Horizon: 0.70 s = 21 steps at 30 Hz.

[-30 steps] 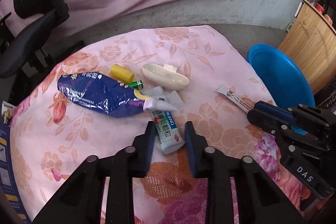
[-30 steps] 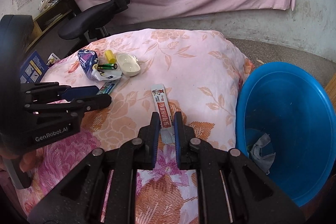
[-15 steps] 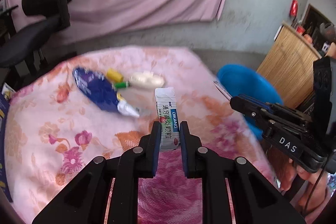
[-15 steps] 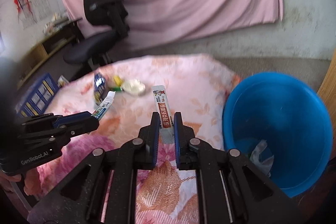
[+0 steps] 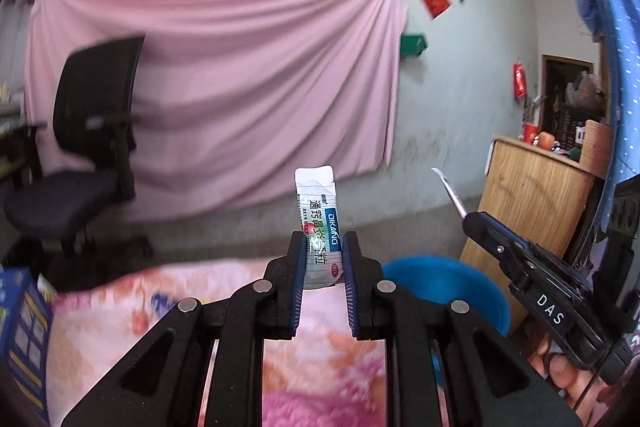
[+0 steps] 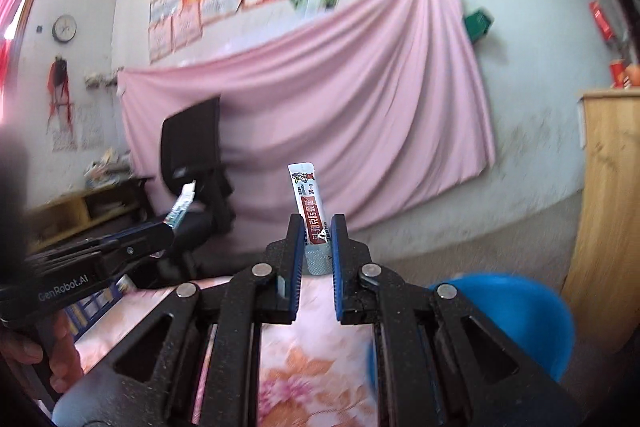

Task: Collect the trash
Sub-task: 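Lift and carry both tubes over the blue basin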

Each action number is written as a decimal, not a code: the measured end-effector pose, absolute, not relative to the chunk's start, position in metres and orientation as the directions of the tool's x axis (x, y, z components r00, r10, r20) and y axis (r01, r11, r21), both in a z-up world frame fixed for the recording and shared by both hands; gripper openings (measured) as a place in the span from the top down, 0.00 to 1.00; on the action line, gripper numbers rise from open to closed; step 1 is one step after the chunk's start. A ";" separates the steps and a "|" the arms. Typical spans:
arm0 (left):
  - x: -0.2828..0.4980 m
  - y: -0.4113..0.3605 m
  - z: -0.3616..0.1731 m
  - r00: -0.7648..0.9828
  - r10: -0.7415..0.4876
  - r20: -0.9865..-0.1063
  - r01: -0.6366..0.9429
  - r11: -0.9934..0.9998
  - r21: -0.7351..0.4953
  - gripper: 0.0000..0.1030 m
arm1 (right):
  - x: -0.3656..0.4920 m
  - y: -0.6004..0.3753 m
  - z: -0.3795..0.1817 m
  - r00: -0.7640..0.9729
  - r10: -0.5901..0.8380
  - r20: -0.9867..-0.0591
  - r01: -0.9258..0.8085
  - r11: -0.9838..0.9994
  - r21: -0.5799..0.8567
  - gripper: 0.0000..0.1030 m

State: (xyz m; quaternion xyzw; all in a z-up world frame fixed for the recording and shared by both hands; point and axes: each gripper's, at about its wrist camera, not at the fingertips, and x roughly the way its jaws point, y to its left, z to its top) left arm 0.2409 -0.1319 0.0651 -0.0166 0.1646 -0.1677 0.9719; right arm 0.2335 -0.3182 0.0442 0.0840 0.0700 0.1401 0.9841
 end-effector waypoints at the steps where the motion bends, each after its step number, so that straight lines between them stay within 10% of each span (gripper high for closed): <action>1: 0.237 -0.137 0.068 0.895 -0.339 -0.288 0.334 0.940 -0.069 0.86 | 0.230 -0.321 0.047 0.958 0.271 -0.093 -0.251 0.950 0.183 0.65; 10: 0.221 -0.182 0.077 0.900 -0.413 -0.139 0.425 0.903 0.070 0.86 | 0.221 -0.351 0.060 0.985 0.173 -0.013 -0.167 0.968 0.190 0.65; 21: 0.246 -0.227 0.057 0.853 -0.485 -0.194 0.497 0.868 0.011 0.85 | 0.220 -0.393 0.051 0.996 0.079 -0.051 -0.065 0.969 0.238 0.65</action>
